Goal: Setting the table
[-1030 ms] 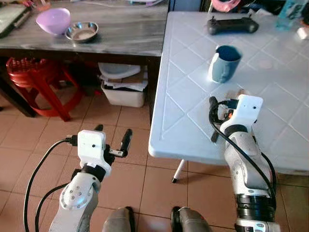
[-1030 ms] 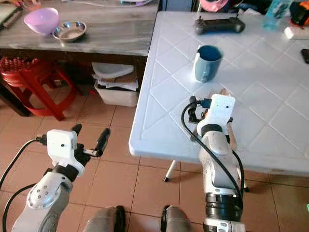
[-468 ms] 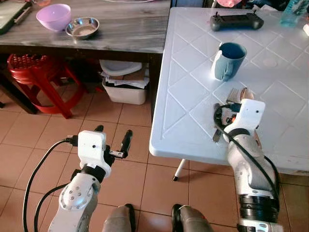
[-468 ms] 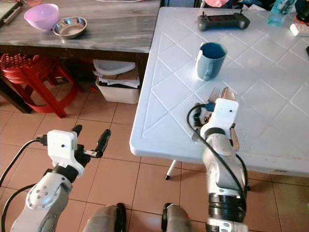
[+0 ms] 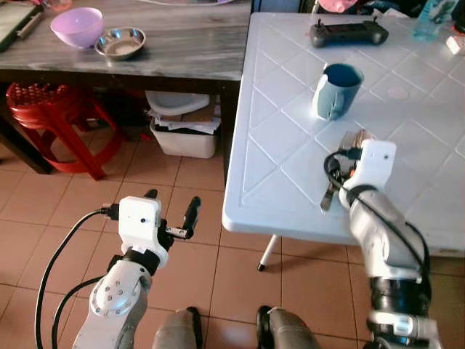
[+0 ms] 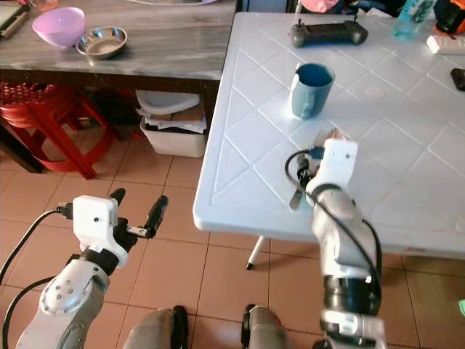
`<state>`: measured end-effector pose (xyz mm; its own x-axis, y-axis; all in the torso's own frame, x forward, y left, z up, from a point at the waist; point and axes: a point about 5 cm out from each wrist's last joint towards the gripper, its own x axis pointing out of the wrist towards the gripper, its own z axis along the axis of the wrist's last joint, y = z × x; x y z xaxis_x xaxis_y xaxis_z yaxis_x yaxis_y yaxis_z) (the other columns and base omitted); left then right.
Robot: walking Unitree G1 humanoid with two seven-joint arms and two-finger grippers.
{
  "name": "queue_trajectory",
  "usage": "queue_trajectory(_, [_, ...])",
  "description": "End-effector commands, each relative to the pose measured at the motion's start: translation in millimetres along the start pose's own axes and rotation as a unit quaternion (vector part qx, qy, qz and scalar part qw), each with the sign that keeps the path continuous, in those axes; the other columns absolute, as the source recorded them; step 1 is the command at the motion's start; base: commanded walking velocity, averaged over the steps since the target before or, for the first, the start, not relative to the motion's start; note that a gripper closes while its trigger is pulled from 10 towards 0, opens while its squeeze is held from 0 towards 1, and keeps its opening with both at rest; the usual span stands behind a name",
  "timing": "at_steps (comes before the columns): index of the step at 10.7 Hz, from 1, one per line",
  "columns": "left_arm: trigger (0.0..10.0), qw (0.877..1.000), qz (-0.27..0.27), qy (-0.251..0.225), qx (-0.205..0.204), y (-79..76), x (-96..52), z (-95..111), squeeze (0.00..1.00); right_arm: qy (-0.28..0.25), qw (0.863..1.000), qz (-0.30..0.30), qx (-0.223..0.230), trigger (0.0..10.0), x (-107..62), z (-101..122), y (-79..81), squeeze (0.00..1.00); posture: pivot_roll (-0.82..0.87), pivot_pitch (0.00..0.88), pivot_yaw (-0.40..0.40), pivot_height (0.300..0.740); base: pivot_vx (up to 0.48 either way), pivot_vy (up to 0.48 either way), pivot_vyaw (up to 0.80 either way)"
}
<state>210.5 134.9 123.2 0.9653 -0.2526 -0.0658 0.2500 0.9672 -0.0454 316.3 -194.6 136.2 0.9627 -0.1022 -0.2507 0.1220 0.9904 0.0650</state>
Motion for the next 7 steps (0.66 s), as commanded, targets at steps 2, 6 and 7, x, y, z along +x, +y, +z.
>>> queue_trajectory(2, [10.0, 1.000, -0.012, 0.005, 0.001, -2.3, -3.7, 0.9, 0.00, 0.076, 0.997, 0.023, 0.010, 0.0, 3.0, -26.7, 5.9, 0.00, 0.09, 0.224, 0.051, 0.740, 0.000, 0.000, 0.00])
queue_trajectory(6, [10.0, 1.000, -0.012, 0.008, 0.004, -1.6, -4.8, 0.4, 0.00, 0.086, 0.996, 0.015, 0.013, 0.0, 0.2, -32.5, 5.9, 0.00, 0.10, 0.226, 0.052, 0.740, 0.000, 0.000, 0.00])
queue_trajectory(7, [10.0, 1.000, -0.015, 0.008, 0.008, -2.8, -4.6, 0.4, 0.00, 0.095, 0.995, 0.017, 0.018, 0.0, -4.2, -38.7, 9.6, 0.00, 0.09, 0.224, 0.053, 0.740, 0.000, 0.000, 0.00])
